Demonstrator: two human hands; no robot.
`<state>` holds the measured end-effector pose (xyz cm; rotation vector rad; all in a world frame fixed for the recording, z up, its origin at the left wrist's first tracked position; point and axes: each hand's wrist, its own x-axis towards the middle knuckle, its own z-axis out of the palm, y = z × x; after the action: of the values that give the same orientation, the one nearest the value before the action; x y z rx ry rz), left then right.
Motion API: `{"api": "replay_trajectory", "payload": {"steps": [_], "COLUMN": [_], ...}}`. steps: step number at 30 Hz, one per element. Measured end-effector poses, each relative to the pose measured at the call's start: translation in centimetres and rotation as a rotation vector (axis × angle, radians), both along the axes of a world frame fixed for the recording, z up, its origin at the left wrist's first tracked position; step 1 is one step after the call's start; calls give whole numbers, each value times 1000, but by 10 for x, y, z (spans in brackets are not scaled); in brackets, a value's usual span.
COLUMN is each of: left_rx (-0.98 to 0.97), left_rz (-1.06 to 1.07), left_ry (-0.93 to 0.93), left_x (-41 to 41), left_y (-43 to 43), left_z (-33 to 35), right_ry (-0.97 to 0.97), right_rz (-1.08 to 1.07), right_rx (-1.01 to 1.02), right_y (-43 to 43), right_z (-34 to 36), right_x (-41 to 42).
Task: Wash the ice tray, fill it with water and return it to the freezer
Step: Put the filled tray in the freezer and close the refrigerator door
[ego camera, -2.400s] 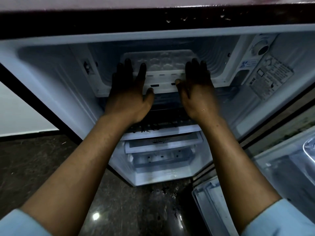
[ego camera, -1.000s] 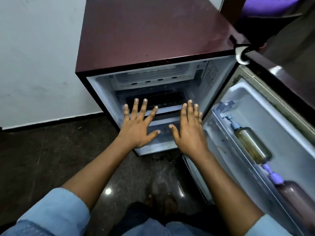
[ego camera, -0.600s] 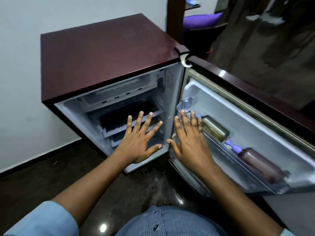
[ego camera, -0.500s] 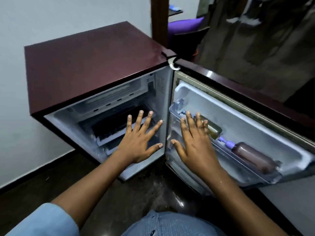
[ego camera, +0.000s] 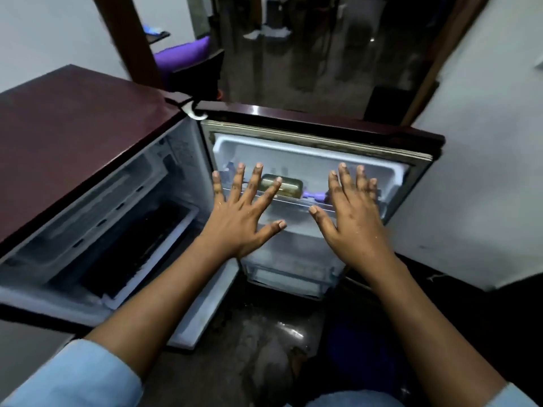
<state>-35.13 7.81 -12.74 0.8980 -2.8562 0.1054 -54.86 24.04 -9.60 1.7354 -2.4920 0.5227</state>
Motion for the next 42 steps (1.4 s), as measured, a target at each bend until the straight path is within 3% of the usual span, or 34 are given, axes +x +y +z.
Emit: {"api": "replay_trajectory", "payload": {"steps": [11,21,29,42], "left_rx": [39,41,65,202], "left_rz": [-151,-104,-87,-124], "left_ry": [34,-17,-27,73], "left_x": [-106,-175,-172,-134], "left_y": [32,6,-5,2], "left_z": [44,87,86,92], "right_ry": [72,94,26,145], "right_rz": [-249,-275,-276,-309], "right_rx": [31,24,57,44], "right_y": [27,12,6,48], "right_z": [33,58,47,55], "right_x": [-70,-121,-133,-84]}}
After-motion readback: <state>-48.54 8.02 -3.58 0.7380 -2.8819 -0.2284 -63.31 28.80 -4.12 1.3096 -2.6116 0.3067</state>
